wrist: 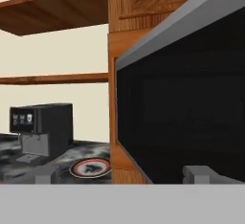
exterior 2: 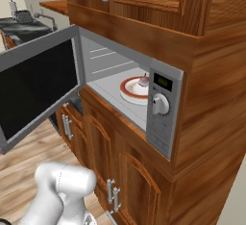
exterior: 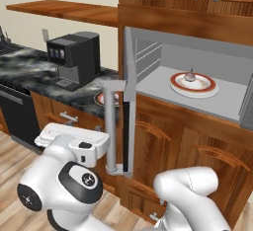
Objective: Pick the garlic from the counter and place it in the microwave. Then turn on the microwave.
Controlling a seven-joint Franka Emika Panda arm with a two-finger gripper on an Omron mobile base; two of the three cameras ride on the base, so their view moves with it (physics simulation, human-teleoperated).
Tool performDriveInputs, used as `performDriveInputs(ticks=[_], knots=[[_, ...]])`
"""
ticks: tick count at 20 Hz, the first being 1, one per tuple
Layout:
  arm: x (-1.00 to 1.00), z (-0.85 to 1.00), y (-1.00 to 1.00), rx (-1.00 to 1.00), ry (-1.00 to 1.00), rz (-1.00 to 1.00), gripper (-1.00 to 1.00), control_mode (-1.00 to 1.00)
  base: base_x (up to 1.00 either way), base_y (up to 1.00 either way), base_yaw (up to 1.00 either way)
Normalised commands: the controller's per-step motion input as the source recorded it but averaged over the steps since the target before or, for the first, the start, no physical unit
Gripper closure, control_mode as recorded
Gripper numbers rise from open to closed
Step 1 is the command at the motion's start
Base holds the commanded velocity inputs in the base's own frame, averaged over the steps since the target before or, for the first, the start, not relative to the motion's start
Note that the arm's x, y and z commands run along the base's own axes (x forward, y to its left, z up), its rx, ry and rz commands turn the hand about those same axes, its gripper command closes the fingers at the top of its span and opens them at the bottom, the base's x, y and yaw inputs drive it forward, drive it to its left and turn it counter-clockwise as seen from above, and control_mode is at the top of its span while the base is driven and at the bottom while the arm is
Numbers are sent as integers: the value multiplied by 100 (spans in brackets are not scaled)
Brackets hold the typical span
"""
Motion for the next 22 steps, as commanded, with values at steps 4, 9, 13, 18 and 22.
performDriveInputs(ticks=[4,9,13,18,22], knots=[[0,0,-59,0,-3,0,-100,-100,0,0,0],[0,0,-73,0,-3,0,-100,-100,0,0,0],[0,0,-86,0,-3,0,-100,-100,0,0,0],[0,0,-80,0,-6,0,-100,-100,0,0,0],[0,-1,-71,0,-4,0,-100,-100,0,0,0]])
